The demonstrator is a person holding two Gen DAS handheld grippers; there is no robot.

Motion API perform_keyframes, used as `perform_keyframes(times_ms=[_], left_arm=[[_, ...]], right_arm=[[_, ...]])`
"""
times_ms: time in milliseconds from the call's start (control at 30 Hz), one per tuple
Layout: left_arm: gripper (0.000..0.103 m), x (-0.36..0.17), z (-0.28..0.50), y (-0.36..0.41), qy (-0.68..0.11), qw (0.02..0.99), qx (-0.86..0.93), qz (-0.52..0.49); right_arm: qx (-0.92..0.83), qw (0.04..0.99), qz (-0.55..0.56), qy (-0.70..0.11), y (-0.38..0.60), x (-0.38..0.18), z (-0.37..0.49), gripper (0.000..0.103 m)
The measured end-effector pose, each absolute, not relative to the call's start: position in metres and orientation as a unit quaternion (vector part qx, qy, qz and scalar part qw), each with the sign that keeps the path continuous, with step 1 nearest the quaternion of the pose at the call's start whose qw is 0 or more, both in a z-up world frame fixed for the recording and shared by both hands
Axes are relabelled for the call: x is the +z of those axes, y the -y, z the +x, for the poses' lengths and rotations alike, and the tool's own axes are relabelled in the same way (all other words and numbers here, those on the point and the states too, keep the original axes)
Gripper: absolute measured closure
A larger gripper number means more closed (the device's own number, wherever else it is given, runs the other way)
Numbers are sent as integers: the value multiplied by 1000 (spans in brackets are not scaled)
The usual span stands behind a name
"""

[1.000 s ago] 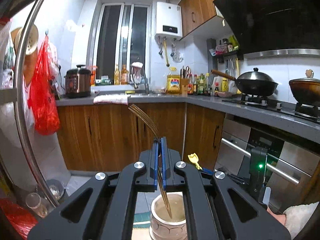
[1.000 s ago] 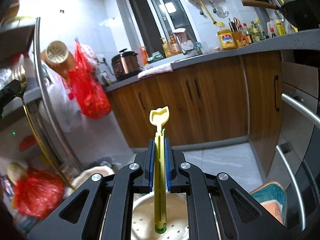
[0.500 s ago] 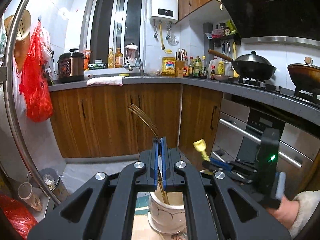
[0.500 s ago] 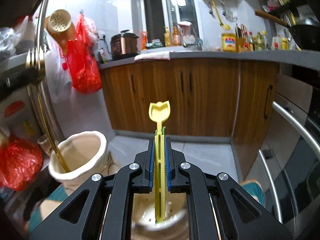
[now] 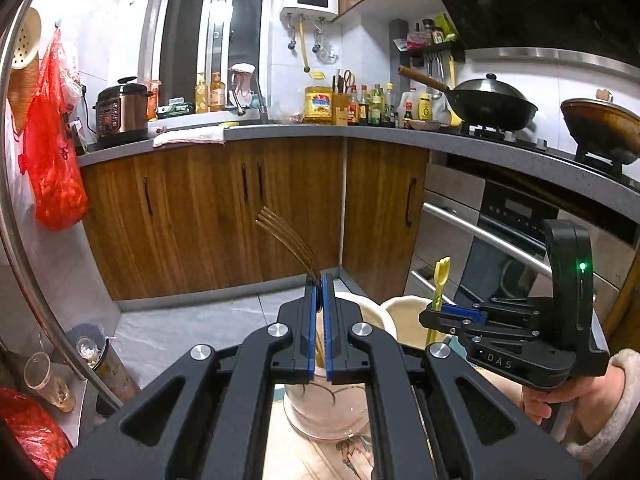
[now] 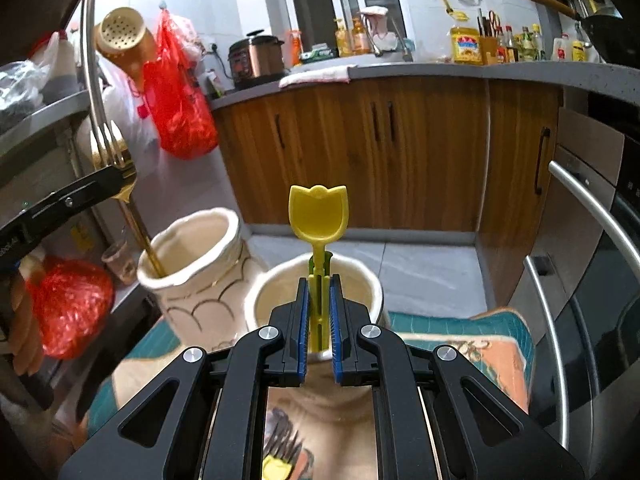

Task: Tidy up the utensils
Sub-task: 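Drop the yellow spoon into the smaller vase while the left tool drops the fork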

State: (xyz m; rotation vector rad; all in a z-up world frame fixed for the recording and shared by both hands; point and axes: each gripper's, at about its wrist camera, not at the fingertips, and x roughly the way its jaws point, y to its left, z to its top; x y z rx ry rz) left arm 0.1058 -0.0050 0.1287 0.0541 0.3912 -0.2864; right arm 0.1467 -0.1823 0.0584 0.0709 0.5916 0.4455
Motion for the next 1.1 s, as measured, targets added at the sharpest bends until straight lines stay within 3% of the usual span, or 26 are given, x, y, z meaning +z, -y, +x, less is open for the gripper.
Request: perform_keyframes(times_ms=[600, 800, 1100], left_arm=[[100, 119, 108, 5, -206, 969, -131, 25], [100, 118, 109, 3, -206, 970, -125, 23], [98, 117, 111, 0, -207, 971, -113, 24]], right_arm=[[218, 931, 26, -293, 179, 54, 143, 91], [218, 932, 29, -290, 181, 56, 143, 85], [217, 933, 39, -284, 184, 59, 142, 65]])
